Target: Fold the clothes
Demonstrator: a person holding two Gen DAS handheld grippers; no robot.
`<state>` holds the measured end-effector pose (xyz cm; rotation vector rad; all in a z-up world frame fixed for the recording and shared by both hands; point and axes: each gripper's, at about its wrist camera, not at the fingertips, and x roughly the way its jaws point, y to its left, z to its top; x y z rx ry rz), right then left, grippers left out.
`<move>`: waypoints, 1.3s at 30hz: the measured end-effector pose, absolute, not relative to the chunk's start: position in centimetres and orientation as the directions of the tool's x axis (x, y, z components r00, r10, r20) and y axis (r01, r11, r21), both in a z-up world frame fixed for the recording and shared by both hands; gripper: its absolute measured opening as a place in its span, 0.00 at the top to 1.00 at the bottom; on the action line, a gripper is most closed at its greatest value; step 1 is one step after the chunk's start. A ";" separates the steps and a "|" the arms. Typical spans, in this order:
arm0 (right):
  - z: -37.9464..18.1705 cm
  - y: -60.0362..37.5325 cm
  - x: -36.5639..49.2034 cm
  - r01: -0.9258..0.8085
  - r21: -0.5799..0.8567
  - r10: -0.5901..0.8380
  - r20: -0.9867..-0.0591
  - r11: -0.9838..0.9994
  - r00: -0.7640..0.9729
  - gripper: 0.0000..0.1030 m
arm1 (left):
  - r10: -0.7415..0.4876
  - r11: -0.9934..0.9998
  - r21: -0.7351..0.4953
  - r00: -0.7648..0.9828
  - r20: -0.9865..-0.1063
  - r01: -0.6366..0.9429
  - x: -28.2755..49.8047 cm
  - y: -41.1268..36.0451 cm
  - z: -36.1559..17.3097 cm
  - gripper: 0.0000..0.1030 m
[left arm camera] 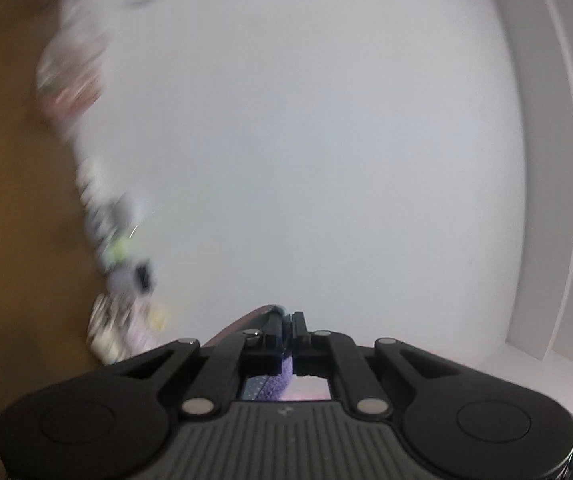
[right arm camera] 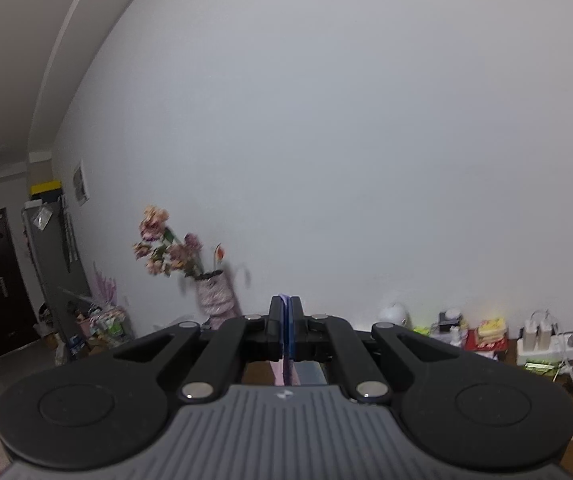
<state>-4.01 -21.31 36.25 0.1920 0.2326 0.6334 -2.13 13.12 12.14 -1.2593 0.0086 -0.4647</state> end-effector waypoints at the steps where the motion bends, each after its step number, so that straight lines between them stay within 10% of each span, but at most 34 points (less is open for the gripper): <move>1: 36.6 -21.5 -3.7 -0.558 0.249 0.600 -0.150 0.792 0.785 0.98 | -0.338 0.232 -0.909 0.905 0.259 0.347 -1.6 13.6 13.3 0.98; 11: 39.3 -19.4 3.1 -0.509 0.184 0.528 -0.072 0.841 0.846 0.98 | -0.387 0.540 -0.755 0.906 0.168 0.371 7.2 14.9 29.8 0.98; 17: 38.6 -19.8 3.4 -0.516 0.209 0.531 -0.015 0.830 0.848 0.98 | -0.365 0.656 -0.602 0.890 0.274 0.455 -1.0 14.9 31.8 0.98; 23: 25.4 -21.7 -1.0 -0.479 0.252 0.532 -0.222 0.841 0.817 0.98 | -0.323 0.779 -0.604 0.934 -0.153 0.171 -7.8 12.3 16.0 0.98; 27: 10.8 -22.1 -1.7 -0.350 0.232 0.413 -0.637 0.908 0.651 0.95 | -0.278 0.843 -0.537 0.862 -0.424 0.008 -11.2 10.8 6.0 0.94; 29: 6.8 -23.0 -2.7 -0.279 0.262 0.381 -0.694 0.924 0.611 0.93 | -0.179 0.912 -0.409 0.861 -0.477 -0.037 -11.6 10.1 5.2 0.93; 31: 5.8 -22.8 -3.8 -0.266 0.201 0.331 -0.664 0.943 0.670 0.82 | -0.121 0.951 -0.306 0.867 -0.484 -0.038 -10.1 9.6 6.0 0.81; 33: 5.9 -21.0 -3.9 -0.291 0.176 0.334 -0.637 0.940 0.694 0.69 | -0.122 0.966 -0.257 0.876 -0.467 -0.002 -7.6 8.9 6.4 0.36; 34: 5.9 -20.1 -4.0 -0.304 0.163 0.337 -0.624 0.939 0.705 0.69 | -0.129 0.972 -0.233 0.877 -0.464 0.019 -6.8 8.5 6.6 0.30; 39: 3.0 -14.9 -1.5 -0.396 0.157 0.397 -0.648 0.905 0.650 0.72 | -0.038 0.994 -0.102 0.794 -0.607 -0.030 0.6 8.0 3.5 0.87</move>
